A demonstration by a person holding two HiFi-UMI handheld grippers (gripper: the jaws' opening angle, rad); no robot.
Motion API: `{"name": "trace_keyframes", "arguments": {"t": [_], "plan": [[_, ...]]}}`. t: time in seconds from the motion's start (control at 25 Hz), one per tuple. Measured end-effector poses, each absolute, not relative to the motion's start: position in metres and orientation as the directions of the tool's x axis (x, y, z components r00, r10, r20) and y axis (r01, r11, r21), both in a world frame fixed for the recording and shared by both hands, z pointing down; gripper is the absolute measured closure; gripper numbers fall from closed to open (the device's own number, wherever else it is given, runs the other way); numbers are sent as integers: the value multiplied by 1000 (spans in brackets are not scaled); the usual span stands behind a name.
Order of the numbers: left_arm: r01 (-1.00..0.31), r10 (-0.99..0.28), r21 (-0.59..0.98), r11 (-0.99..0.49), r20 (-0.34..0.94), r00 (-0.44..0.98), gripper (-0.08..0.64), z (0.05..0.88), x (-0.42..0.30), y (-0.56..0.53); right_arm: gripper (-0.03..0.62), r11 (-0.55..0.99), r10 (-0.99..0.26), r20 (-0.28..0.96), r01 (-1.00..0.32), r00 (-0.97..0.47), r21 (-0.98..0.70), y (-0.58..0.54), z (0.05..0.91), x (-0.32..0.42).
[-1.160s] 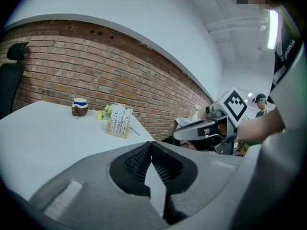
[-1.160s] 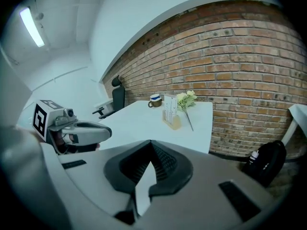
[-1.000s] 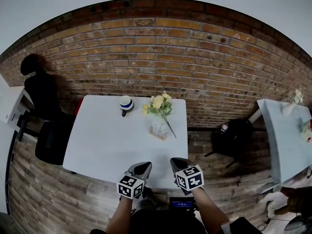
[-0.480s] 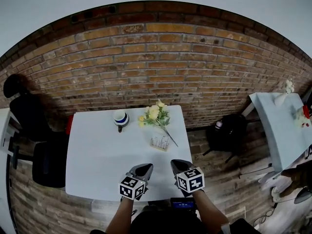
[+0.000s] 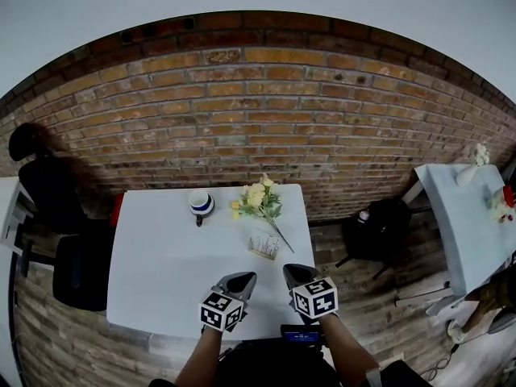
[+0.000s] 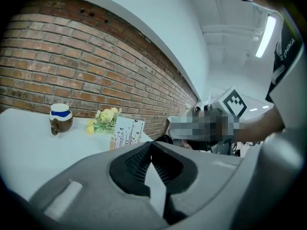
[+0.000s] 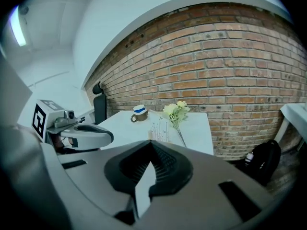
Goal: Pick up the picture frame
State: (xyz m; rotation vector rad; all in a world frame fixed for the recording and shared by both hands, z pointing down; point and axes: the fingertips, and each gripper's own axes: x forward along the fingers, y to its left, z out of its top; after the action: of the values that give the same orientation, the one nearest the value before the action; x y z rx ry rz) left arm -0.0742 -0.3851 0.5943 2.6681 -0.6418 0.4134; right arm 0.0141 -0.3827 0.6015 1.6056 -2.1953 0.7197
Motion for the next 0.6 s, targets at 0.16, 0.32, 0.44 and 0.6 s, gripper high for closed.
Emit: {"name": "trace_keyframes", "arguments": {"t": [0.16,0.32,0.44,0.6], "plan": [[-503,-403,256,-826,356,843,548,585,-74,-388,584,284,-775,516,-930,-365,-233,-387,594,8],[-511,-413,241,-825,361,836,548,581,-72,-386,584,314,-761,510,-916,-400,-249,-383,589,4],[-509,-409,236,-828,367,835,548,582,-70,-380,584,322,-756,511,-913,-408,-251,-379,590,4],[-511,-407,234,-827,377,832,548,586,-69,-372,584,321,-750,517,-911,-412,-260,-370,595,6]]}}
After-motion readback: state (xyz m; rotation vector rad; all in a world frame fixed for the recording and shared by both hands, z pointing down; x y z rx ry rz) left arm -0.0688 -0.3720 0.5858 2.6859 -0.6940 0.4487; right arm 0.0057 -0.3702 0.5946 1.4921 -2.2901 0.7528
